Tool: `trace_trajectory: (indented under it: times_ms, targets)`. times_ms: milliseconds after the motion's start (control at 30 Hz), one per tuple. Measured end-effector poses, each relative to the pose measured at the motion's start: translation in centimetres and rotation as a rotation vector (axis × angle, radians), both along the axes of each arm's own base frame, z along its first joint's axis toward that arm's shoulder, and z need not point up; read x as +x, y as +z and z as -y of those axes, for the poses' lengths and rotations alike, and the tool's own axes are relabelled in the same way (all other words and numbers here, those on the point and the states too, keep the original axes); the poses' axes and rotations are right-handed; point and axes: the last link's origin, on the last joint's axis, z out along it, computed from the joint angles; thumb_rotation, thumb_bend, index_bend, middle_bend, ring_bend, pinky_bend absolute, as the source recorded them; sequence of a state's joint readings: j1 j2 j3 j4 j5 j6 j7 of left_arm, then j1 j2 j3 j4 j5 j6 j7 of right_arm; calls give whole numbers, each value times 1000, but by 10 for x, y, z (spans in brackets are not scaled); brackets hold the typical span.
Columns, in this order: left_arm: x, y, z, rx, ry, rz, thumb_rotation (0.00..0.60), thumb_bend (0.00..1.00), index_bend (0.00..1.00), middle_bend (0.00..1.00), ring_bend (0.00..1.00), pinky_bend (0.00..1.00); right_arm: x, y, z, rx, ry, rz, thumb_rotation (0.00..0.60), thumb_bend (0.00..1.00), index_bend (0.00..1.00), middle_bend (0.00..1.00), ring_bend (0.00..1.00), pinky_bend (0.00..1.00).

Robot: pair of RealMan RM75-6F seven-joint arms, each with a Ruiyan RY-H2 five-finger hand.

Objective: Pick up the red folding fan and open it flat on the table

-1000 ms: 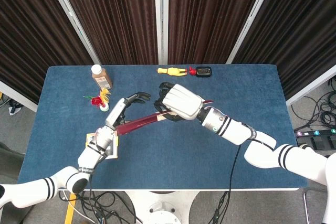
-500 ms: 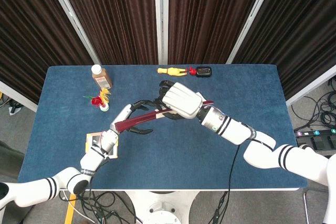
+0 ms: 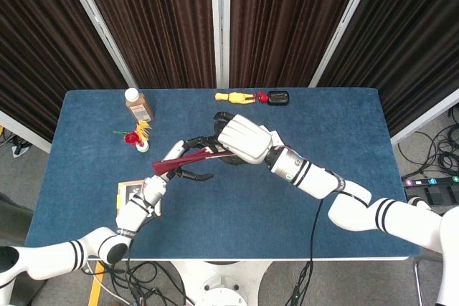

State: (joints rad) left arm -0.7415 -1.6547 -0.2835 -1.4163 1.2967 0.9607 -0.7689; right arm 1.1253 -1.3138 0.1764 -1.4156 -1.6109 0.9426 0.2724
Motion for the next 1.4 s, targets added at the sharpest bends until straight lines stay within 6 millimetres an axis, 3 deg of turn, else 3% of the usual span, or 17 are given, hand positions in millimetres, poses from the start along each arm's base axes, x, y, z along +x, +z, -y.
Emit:
trace_trajectory:
  times_ms: [400,633,867,1400]
  targets:
    - [1,-5,-2,3,63,-4,600,298,655,613,460,446,-3,-2,0,-3,-12,-6,600,969,944,746,393,215]
    - [-3,-5,-3,31,58,-65,600,468,674,643,483,486,-5,2,0,-8,-14,-4,600,976,943,746,393,215]
    - [-16,0,-4,88,36,-220,600,491,672,640,483,491,-15,14,0,-38,-15,-14,600,997,943,746,393,215]
    - [-56,43,-13,289,-27,-688,600,493,655,621,483,492,-50,43,-24,-169,69,-147,600,1000,938,746,399,215]
